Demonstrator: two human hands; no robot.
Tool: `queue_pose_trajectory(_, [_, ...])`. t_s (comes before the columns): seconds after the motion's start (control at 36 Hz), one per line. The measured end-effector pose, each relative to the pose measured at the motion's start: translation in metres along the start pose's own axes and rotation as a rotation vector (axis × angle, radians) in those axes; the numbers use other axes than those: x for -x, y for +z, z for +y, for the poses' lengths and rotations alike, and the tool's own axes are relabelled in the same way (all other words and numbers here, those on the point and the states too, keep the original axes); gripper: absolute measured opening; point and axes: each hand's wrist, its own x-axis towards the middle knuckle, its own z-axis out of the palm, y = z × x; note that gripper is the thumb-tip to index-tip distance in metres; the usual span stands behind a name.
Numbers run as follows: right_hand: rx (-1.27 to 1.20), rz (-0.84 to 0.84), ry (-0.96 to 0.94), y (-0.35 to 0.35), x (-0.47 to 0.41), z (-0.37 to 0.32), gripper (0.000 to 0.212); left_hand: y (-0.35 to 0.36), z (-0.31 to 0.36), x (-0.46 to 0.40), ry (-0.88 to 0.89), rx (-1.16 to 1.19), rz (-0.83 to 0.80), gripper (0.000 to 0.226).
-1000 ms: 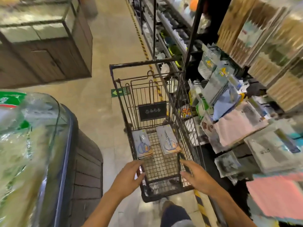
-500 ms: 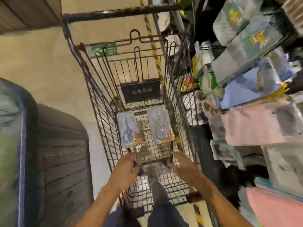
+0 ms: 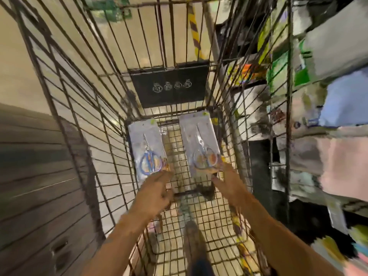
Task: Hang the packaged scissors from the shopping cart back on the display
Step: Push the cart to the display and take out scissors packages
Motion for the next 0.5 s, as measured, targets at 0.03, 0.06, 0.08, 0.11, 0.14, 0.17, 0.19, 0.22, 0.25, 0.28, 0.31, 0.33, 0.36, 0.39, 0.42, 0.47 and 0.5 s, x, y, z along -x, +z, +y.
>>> queue_pose_trajectory(0.03, [0.022,0.02,-0.01,0.006,-0.013,0.006,0.051,0.001,-0.004,-0.006,0.006,0.001,-0.007,0.05])
queue_pose_trajectory(0.06, [-0.013,0.022,-0.01,0.012,-0.024,0.011,0.045,0.001,-0.007,-0.011,0.008,0.009,-0.012,0.05])
queue_pose_trajectory(0.08, [-0.029,0.038,-0.027,0.02,-0.038,0.017,0.045,0.002,-0.01,-0.015,0.003,0.015,-0.007,0.051])
queue_pose_trajectory(0.11, [-0.039,0.059,-0.014,0.026,-0.051,0.019,0.051,0.004,-0.014,-0.019,-0.001,0.033,0.002,0.052])
queue_pose_trajectory(0.14, [-0.013,0.071,0.031,0.032,-0.063,0.019,0.059,0.004,-0.016,-0.021,-0.008,0.046,0.015,0.051])
queue_pose_trajectory(0.17, [-0.003,0.104,0.074,0.037,-0.074,0.019,0.062,0.007,-0.019,-0.024,-0.007,0.046,0.033,0.05])
queue_pose_trajectory(0.19, [-0.014,0.156,0.079,0.042,-0.083,0.021,0.062,0.009,-0.023,-0.027,-0.008,0.032,0.04,0.049])
queue_pose_trajectory(0.22, [-0.039,0.199,0.063,0.046,-0.091,0.021,0.062,0.01,-0.025,-0.029,0.001,0.021,0.048,0.047])
queue_pose_trajectory(0.25, [-0.058,0.223,0.05,0.05,-0.096,0.021,0.066,0.011,-0.027,-0.031,0.004,0.023,0.056,0.047])
queue_pose_trajectory(0.28, [-0.065,0.239,0.041,0.057,-0.103,0.028,0.071,0.014,-0.031,-0.034,0.012,0.03,0.071,0.048])
queue_pose_trajectory(0.31, [-0.071,0.257,0.031,0.062,-0.107,0.031,0.074,0.015,-0.034,-0.035,0.005,0.042,0.075,0.048])
queue_pose_trajectory(0.33, [-0.074,0.283,0.016,0.064,-0.107,0.029,0.075,0.017,-0.037,-0.036,0.007,0.06,0.081,0.049])
queue_pose_trajectory(0.36, [-0.078,0.319,0.013,0.066,-0.108,0.026,0.075,0.018,-0.04,-0.037,0.008,0.074,0.095,0.05])
queue_pose_trajectory(0.39, [-0.09,0.346,0.015,0.066,-0.107,0.024,0.076,0.022,-0.043,-0.036,0.016,0.09,0.098,0.051])
queue_pose_trajectory(0.42, [-0.104,0.366,0.027,0.067,-0.107,0.021,0.078,0.022,-0.042,-0.034,0.019,0.083,0.095,0.051])
queue_pose_trajectory(0.47, [-0.101,0.397,0.055,0.068,-0.106,0.015,0.082,0.021,-0.038,-0.031,0.026,0.043,0.092,0.052])
queue_pose_trajectory(0.5, [-0.074,0.417,0.081,0.067,-0.107,0.012,0.086,0.019,-0.034,-0.029,0.029,0.042,0.089,0.053])
